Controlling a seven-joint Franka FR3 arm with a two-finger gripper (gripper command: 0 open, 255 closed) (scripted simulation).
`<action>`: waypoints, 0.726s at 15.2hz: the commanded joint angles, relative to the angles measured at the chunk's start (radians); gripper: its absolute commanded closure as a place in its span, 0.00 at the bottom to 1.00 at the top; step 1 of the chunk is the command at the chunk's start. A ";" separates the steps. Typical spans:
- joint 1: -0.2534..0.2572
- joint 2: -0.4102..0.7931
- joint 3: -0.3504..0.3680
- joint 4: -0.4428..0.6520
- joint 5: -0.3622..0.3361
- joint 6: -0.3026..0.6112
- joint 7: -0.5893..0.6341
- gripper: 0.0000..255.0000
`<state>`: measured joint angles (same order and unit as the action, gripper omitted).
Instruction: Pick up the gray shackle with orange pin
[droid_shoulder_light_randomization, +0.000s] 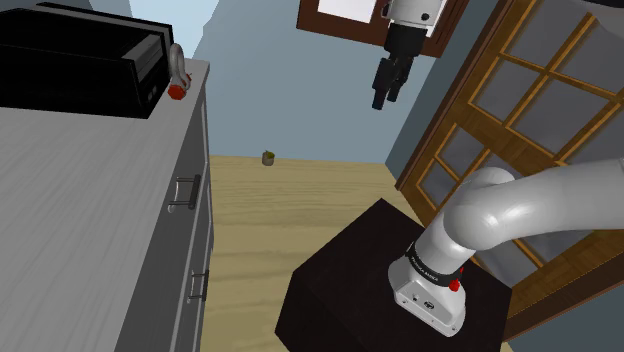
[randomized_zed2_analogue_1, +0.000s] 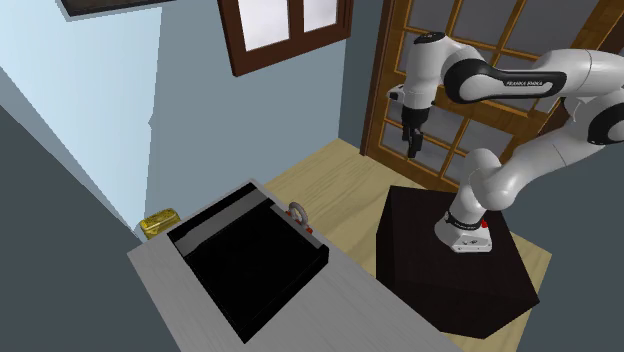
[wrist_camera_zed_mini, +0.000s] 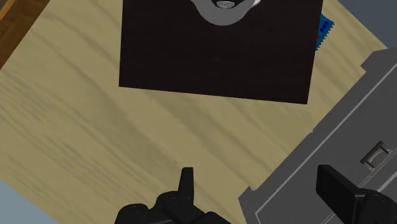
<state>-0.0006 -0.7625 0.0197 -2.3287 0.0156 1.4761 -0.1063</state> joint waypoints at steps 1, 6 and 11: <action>0.000 0.000 0.000 0.000 0.000 0.000 0.000 0.00; 0.048 0.132 0.019 0.062 0.021 0.133 -0.060 0.00; 0.092 0.262 0.041 0.146 0.040 0.244 -0.120 0.00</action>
<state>0.0819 -0.5277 0.0563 -2.2025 0.0518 1.6976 -0.2128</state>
